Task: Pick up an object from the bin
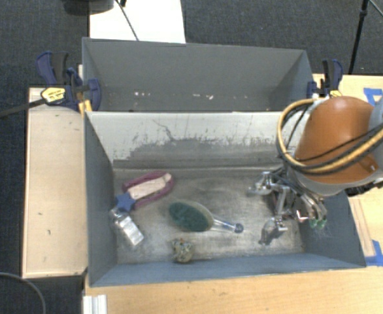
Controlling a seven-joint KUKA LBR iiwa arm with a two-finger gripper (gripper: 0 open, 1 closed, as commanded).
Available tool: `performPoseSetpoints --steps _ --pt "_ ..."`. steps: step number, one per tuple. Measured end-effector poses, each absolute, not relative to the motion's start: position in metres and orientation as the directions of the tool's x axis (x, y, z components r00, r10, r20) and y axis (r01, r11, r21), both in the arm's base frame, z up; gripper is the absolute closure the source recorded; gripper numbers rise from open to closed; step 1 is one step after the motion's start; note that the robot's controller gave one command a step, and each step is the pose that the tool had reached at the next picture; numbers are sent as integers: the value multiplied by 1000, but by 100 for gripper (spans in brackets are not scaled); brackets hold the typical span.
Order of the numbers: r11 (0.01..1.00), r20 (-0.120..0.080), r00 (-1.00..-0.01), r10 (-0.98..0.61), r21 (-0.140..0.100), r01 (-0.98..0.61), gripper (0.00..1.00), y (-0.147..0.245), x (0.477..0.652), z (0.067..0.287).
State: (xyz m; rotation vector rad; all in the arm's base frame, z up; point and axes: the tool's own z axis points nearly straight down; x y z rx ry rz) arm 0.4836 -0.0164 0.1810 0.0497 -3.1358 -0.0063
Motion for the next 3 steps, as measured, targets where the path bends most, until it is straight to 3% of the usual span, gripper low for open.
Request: performPoseSetpoints --steps 1,2,3 --pt "975 5 -975 222 2 222 0 75 492 80" --pt "973 -9 -972 233 2 233 0 105 487 73" --pt "972 -16 -972 233 5 233 100 105 490 75"
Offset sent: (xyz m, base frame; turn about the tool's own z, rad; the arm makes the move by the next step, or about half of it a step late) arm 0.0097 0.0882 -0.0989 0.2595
